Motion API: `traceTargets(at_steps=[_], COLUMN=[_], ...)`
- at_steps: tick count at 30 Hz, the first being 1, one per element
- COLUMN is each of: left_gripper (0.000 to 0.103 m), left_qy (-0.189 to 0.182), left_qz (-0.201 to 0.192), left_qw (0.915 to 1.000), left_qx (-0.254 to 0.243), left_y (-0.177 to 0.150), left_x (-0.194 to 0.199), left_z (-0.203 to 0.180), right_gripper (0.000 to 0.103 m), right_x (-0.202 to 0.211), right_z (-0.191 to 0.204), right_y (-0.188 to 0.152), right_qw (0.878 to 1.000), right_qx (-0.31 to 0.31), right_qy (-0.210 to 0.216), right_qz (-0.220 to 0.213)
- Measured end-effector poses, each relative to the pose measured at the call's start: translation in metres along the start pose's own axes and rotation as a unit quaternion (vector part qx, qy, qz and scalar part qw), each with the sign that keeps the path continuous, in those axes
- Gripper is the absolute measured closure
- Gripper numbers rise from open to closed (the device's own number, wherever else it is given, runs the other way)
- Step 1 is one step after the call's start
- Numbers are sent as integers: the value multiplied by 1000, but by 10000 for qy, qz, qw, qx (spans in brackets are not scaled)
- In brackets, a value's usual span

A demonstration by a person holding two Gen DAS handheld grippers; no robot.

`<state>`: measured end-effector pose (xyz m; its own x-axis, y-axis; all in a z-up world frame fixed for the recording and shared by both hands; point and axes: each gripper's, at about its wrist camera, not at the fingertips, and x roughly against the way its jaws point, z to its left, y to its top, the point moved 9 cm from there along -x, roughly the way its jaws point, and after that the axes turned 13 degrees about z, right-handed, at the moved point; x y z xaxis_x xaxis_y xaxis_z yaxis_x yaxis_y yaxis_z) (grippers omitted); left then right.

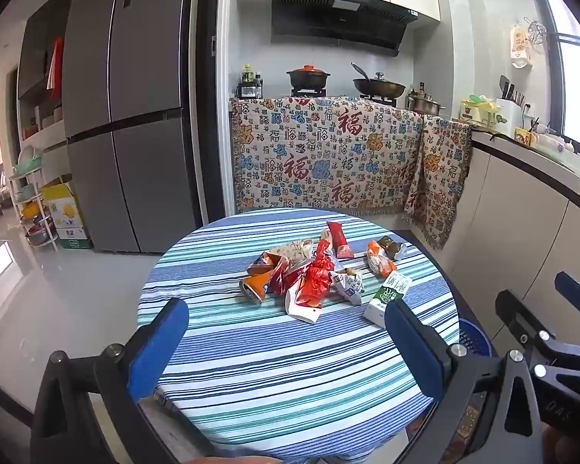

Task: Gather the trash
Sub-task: 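Move both tools toward the trash on the striped table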

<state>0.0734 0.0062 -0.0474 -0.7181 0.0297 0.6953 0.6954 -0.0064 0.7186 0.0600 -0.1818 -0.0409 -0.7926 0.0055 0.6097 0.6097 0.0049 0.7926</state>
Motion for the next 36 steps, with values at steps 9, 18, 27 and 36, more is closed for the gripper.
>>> traceTargets(at_steps=[9, 18, 27, 36], left_gripper=[0, 0, 0, 0], left_qy=[-190, -258, -229, -234], left_qz=[48, 53, 42, -16], left_qw=[9998, 9996, 9997, 9997], left_qx=[-20, -37, -21, 18], left_y=[-2, 3, 5, 3], left_x=[-9, -12, -13, -8], left_z=[-6, -15, -13, -11], right_gripper=[0, 0, 0, 0], right_x=[-3, 1, 2, 8], right_z=[-6, -8, -1, 2], right_y=[-1, 10, 9, 10], right_qw=[9999, 9997, 9998, 9999], right_qx=[-63, -180, -161, -33], right_qy=[-106, -3, 65, 3], right_qz=[-45, -144, -110, -133])
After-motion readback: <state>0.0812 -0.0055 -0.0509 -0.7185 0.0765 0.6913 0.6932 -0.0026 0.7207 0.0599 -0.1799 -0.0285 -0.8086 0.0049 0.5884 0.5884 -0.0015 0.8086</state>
